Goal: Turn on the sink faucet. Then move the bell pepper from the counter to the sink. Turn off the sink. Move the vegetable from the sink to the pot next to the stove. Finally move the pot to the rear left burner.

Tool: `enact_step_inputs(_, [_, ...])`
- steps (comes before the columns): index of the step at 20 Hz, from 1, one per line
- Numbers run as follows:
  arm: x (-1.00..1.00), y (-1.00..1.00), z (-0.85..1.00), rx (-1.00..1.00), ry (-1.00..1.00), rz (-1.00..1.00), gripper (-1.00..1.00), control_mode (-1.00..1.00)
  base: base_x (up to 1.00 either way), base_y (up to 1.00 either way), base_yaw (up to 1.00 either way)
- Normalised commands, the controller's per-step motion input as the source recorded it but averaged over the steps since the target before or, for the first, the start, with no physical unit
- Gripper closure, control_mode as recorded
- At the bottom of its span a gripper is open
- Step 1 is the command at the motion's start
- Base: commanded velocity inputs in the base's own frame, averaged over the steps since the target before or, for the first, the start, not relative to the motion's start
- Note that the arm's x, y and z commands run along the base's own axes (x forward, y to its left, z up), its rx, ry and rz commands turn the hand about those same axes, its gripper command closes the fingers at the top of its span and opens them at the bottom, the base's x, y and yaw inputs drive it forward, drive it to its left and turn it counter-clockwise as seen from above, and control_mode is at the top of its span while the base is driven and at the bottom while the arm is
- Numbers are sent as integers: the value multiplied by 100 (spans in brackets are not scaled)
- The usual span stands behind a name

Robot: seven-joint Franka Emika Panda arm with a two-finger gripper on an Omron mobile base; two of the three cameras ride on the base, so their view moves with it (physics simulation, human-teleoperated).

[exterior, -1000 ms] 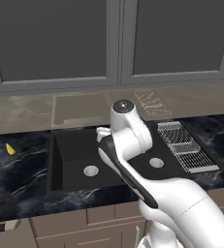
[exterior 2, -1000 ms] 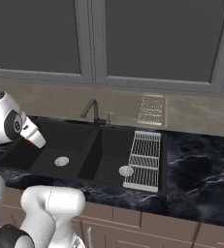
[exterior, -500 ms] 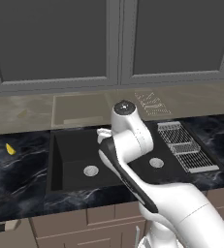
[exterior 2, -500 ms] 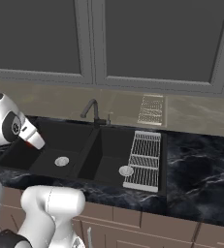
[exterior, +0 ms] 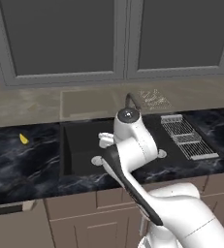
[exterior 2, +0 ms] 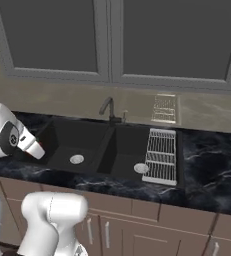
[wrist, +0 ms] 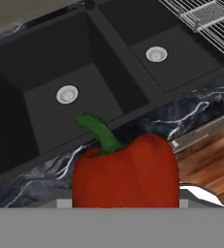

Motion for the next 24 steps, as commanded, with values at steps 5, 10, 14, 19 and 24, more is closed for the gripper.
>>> enact_step_inputs(5, [0,0,0,0,0,0,100,100,-27,70,4])
enact_step_inputs(10, [0,0,0,0,0,0,100,100,-21,77,8])
enact_step_inputs(14, [0,0,0,0,0,0,100,100,-34,27,1])
enact_step_inputs(19, [0,0,0,0,0,0,100,100,-44,-2,-28])
enact_step_inputs(24, [0,0,0,0,0,0,100,100,-25,-6,-54])
